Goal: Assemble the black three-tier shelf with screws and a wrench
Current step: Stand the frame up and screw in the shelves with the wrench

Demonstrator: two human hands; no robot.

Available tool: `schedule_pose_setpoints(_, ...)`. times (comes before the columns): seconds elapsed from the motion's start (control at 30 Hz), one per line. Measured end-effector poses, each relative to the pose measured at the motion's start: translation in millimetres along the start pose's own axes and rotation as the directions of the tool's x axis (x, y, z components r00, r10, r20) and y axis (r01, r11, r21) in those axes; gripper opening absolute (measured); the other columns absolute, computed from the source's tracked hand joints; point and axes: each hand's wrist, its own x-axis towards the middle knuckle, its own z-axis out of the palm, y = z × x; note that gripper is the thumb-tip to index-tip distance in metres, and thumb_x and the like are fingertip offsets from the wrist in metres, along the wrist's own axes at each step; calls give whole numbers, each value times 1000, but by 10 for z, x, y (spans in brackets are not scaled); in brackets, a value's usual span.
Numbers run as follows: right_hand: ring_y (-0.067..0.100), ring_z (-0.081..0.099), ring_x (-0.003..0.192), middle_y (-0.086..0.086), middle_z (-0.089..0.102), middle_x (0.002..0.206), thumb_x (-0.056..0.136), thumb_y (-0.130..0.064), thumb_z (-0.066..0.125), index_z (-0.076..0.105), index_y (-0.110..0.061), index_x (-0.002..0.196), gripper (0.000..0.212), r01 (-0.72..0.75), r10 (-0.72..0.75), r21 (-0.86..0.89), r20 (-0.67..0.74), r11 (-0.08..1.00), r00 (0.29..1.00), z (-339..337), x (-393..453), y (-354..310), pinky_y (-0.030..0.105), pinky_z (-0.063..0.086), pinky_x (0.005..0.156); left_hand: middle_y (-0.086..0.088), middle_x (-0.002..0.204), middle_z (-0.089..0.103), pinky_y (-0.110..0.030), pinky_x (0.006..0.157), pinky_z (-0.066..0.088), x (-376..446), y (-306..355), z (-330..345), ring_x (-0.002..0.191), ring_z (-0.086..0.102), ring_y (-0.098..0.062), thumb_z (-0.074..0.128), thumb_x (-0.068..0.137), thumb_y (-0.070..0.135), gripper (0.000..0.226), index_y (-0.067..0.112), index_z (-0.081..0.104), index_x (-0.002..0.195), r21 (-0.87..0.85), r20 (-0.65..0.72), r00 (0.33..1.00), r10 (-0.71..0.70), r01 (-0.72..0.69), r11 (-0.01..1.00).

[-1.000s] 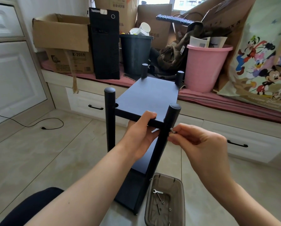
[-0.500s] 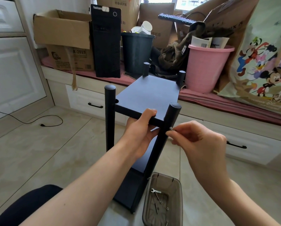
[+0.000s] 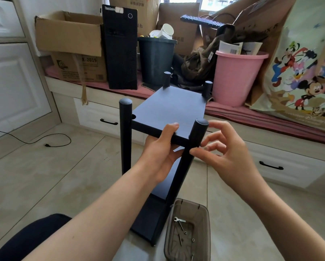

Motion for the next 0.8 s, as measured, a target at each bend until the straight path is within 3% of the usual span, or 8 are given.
schedule_pose_setpoints(0.1,11,62,74,0,59,96,71,-28,82,58,-36,123,58,35,-34,-11,114,999,993,-57,67,5,20,54,66,-19,116,67,-46,85,61,-8,6,-29,107,70,-38,61,97,19,39,8,54,133,34,63,998,23,-25,999)
schedule_pose_setpoints(0.2,15,61,73,1,59,94,67,-36,78,66,-29,113,47,67,-67,3,170,998,983,-74,107,19,18,50,66,-18,121,70,-43,86,61,-17,34,-79,107,71,-35,71,85,27,47,17,61,129,88,130,991,20,-31,996)
schedule_pose_setpoints(0.33,13,57,72,8,60,94,67,-36,79,68,-26,107,43,69,-72,23,230,997,970,-102,174,41,23,51,71,-21,117,71,-34,87,59,-16,65,-149,108,71,-34,72,84,28,58,2,57,133,127,172,985,-16,-6,992)
schedule_pose_setpoints(0.43,13,54,70,11,57,92,64,-43,79,70,-28,102,42,74,-71,-4,227,997,971,-109,188,14,25,51,70,-20,120,71,-32,88,58,-18,81,-154,111,70,-35,70,88,26,51,6,58,133,101,213,977,12,-34,994)
schedule_pose_setpoints(0.53,26,57,78,17,57,94,64,-47,76,72,-29,104,44,120,-106,-58,203,991,973,-101,173,-31,32,52,70,-18,123,70,-32,88,57,-24,87,-143,111,70,-35,69,90,24,44,9,61,130,58,224,974,40,-55,997)
schedule_pose_setpoints(0.63,31,57,80,19,59,94,71,-36,79,72,-25,110,40,135,-119,-68,203,989,972,-103,160,-19,37,52,74,-20,122,70,-31,89,57,-40,85,-136,111,69,-33,66,92,24,48,-1,57,132,88,212,977,29,-49,995)
schedule_pose_setpoints(0.8,27,49,64,14,54,78,81,-15,78,68,-24,114,35,158,-148,-24,235,987,961,-82,124,4,40,52,71,-27,125,66,-35,95,56,-53,71,-138,115,67,-36,66,89,26,60,-11,52,134,135,180,984,6,-31,990)
